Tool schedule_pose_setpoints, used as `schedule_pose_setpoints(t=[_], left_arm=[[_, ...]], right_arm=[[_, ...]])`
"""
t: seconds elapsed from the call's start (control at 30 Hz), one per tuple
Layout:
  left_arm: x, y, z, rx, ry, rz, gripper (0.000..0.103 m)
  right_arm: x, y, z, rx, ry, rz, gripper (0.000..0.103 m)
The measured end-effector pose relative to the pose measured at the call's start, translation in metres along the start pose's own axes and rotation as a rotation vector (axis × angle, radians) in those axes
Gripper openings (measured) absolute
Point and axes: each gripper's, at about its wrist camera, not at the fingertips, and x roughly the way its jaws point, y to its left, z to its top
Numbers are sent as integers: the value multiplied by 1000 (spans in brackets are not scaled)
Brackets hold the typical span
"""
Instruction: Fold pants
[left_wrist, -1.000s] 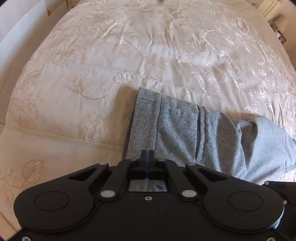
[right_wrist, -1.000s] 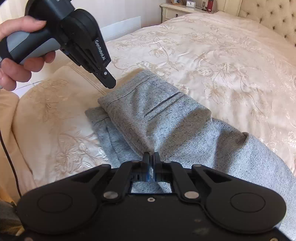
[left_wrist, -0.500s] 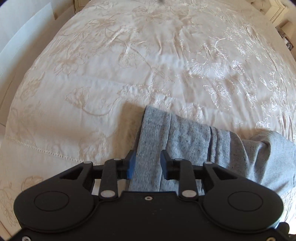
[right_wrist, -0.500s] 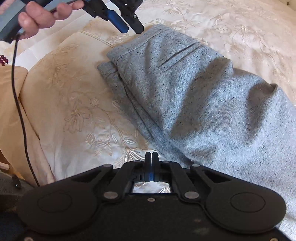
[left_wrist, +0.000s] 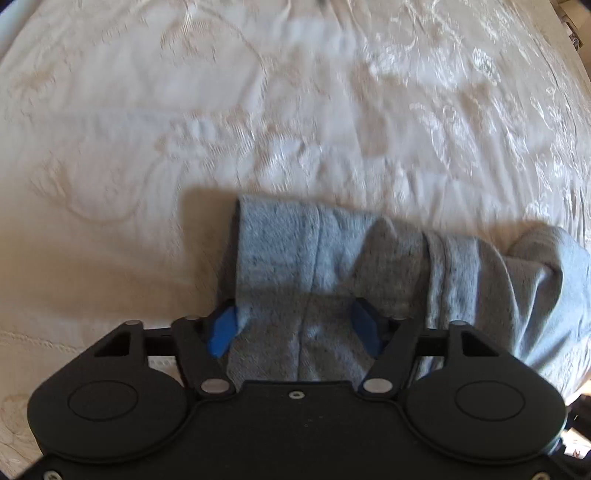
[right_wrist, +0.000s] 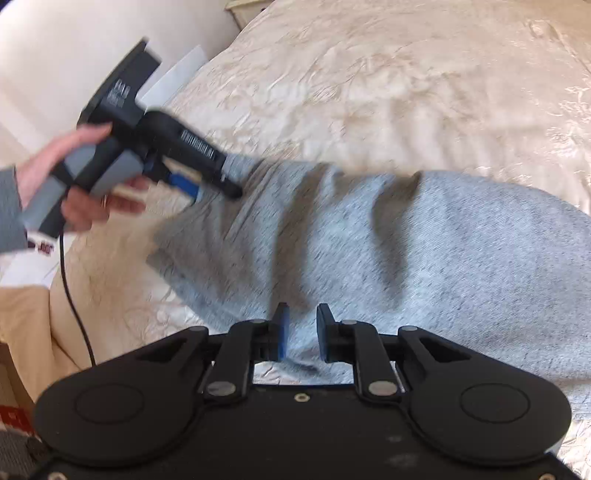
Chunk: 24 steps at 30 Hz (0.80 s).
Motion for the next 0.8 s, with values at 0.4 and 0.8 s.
schedule_pose_setpoints(t=[0.4,0.8], left_arm=[[-41,-22,-84,-63,-146,32,24],[-39,-31,-101,-41,-166,113,25]], right_arm=[[-8,-79,88,55,-81,-113,28],[111,-78,104,-172,344,-152,33]])
